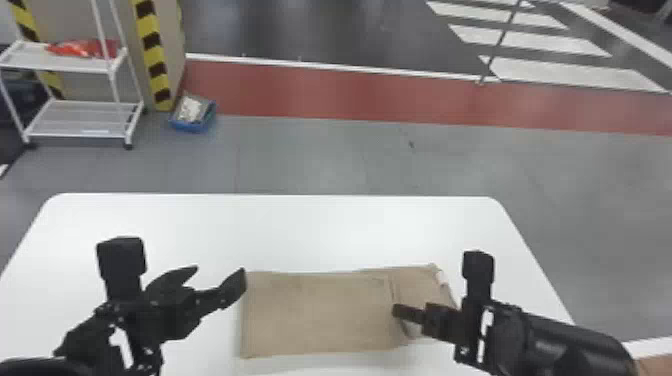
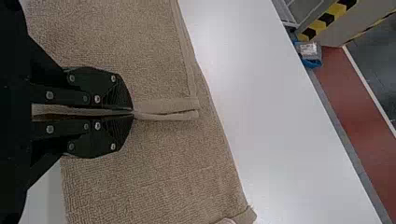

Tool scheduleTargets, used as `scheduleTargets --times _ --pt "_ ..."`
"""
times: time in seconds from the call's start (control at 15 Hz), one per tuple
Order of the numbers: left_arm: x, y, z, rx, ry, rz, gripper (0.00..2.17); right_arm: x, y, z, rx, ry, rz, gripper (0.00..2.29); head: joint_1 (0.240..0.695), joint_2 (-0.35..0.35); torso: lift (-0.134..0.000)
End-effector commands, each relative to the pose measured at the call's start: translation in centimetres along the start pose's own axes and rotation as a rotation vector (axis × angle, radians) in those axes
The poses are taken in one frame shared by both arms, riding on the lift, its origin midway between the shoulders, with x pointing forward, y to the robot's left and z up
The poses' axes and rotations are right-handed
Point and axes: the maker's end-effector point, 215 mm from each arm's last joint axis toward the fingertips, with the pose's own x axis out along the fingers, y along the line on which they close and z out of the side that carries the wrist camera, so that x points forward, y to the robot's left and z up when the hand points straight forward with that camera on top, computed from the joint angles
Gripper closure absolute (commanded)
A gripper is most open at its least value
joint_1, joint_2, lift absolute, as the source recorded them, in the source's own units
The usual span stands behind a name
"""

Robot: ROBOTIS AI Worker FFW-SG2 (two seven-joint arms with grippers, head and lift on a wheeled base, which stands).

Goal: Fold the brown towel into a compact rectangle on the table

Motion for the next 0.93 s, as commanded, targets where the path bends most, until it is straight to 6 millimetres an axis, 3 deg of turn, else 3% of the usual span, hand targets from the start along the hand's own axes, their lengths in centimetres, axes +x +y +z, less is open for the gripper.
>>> scheduleTargets --times 0.0,0.33,0.6,0.8,0.87 --pt "0.0 0.2 0.0 -0.002 0.003 0.002 0.08 -0.5 0.8 0.1 -0.003 -0.003 0.013 1.36 0.695 -0.197 0.000" --pt "-0.4 1.5 0.6 -0.021 -0.011 0.021 0.08 -2.2 3.9 1.5 -0.020 -0.055 0.088 1.36 0.695 -0.176 0.000" --pt "-1.1 3.0 0.7 -0.042 -0.018 0.043 0.09 -4.8 7.5 5.3 -0.078 -0.153 0.145 1.36 0.695 -0.141 0.000" --pt "-1.7 3.7 0.4 -0.049 -0.018 0.053 0.09 -6.5 7.7 7.6 -0.082 -0.153 0.163 1.36 0.695 -0.111 0.000" --pt "-1.8 3.8 0.2 -0.051 -0.017 0.055 0.09 -6.9 7.3 7.6 -0.067 -0.134 0.173 1.36 0.695 -0.108 0.000"
